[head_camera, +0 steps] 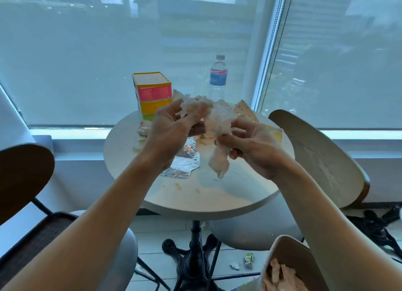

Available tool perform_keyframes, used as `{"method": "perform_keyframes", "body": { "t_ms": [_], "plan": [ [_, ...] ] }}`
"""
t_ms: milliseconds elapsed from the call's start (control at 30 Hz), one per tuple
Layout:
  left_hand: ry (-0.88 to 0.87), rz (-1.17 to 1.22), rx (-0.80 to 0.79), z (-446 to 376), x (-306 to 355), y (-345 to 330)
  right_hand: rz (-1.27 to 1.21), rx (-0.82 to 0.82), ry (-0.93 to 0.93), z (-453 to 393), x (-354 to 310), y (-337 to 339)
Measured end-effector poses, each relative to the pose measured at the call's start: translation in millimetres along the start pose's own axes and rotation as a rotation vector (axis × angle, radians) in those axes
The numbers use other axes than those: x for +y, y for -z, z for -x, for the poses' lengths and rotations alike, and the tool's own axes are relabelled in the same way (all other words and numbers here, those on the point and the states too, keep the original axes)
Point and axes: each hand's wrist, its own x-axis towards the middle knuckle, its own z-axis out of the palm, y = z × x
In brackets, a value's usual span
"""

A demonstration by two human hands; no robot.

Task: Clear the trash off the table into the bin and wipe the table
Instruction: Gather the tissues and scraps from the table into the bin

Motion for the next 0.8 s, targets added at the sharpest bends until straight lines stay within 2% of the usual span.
{"method": "perform_keyframes", "body": {
  "t_ms": [133,267,500,667,800],
  "plan": [
    [0.022,-0.035,0.012,6,-3,-14,0.077,0.071,-0.011,26,5,26],
    [0.062,-0.018,-0.016,19,-9,-44,0.051,0.165,-0.041,63,9,58],
    [0.093,0.0,-0.155,54,-24,-111,0.029,0.293,-0.119,138,20,121],
    [0.037,-0.159,-0.277,84,-45,-151,0.0,0.371,-0.23,185,46,158],
    [0.003,-0.333,-0.305,106,-62,-171,-0.055,0.452,-0.305,213,74,179]
  ]
}}
